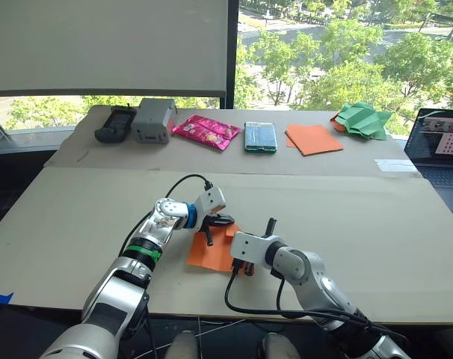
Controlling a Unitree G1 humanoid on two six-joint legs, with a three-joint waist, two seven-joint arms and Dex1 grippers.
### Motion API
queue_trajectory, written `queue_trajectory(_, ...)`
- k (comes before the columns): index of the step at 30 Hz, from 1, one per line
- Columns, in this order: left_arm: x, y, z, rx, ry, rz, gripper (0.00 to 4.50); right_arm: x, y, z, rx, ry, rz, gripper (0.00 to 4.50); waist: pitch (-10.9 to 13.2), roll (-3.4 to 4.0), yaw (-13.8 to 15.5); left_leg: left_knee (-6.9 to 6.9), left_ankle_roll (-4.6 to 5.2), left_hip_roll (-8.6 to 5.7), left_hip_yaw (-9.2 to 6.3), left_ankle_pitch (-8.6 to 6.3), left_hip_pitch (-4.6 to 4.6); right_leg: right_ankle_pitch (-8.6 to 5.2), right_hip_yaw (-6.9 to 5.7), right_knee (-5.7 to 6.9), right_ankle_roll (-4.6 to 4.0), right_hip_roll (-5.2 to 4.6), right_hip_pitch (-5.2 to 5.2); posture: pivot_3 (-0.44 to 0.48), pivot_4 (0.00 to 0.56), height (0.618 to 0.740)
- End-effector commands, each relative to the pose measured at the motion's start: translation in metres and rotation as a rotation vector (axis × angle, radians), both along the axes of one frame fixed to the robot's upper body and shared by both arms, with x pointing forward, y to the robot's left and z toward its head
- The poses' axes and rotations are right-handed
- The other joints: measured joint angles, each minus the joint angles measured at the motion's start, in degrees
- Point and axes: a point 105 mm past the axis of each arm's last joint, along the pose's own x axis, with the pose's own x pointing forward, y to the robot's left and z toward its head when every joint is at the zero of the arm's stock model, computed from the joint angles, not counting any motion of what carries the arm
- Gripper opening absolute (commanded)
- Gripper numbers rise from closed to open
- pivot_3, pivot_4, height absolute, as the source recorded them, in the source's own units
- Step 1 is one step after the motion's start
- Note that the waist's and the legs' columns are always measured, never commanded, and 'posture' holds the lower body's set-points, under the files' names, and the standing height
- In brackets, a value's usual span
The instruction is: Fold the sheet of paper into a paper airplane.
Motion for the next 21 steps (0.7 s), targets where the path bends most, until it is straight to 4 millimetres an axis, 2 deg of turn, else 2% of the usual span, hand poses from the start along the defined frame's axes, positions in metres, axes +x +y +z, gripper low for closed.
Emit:
queue_trajectory(1,0.002,0.003,-0.008,0.061,-0.015,0.006,0.00,-0.003,0.004,0.004,0.016,-0.009,0.013,0.03,-0.01,-0.01,0.01,0.00,0.00,0.00,0.00,0.00,0.02,0.00,0.00,0.00,0.00,0.00,0.00,0.000,0.150,0.702)
queue_trajectory(3,0.001,0.005,-0.014,0.087,-0.016,0.002,0.00,-0.002,0.003,0.004,0.022,-0.003,0.006,0.03,-0.02,-0.02,0.02,0.00,0.00,0.00,0.00,0.00,0.06,0.00,0.00,-0.01,0.00,0.00,0.01,0.000,0.150,0.702)
queue_trajectory(6,-0.001,0.009,-0.022,0.126,-0.015,-0.002,0.00,-0.001,0.003,0.006,0.031,0.002,0.001,0.83,-0.12,-0.03,0.02,0.01,-0.01,0.00,0.00,0.00,0.08,0.00,0.00,0.00,0.00,0.00,0.03,0.000,0.150,0.702)
queue_trajectory(7,-0.001,0.010,-0.025,0.139,-0.016,-0.003,0.00,-0.001,0.003,0.007,0.038,0.004,-0.001,1.25,-0.16,-0.02,0.00,0.01,0.00,0.00,0.00,0.00,0.10,0.00,0.00,0.00,0.00,0.00,0.05,0.000,0.150,0.702)
queue_trajectory(11,-0.002,0.010,-0.028,0.148,-0.016,-0.010,0.00,0.000,0.006,0.025,0.217,0.071,-0.044,2.51,-0.20,0.00,-0.02,0.00,-0.01,0.00,0.00,-0.01,0.15,0.00,0.00,0.03,0.00,0.00,0.08,0.000,0.150,0.702)
queue_trajectory(17,-0.002,0.009,-0.029,0.148,-0.024,-0.015,0.00,0.005,0.007,0.051,0.489,0.215,-0.086,2.51,-0.21,0.03,0.01,0.01,0.00,0.00,-0.01,0.00,0.13,0.01,0.00,0.07,0.01,0.00,0.07,0.000,0.150,0.702)
queue_trajectory(21,-0.002,0.008,-0.029,0.146,-0.027,-0.015,0.00,0.013,0.005,0.050,0.521,0.261,-0.143,1.34,-0.22,0.05,0.01,0.01,-0.01,0.00,-0.01,-0.01,0.12,0.01,0.00,0.07,0.01,0.00,0.05,0.000,0.150,0.702)
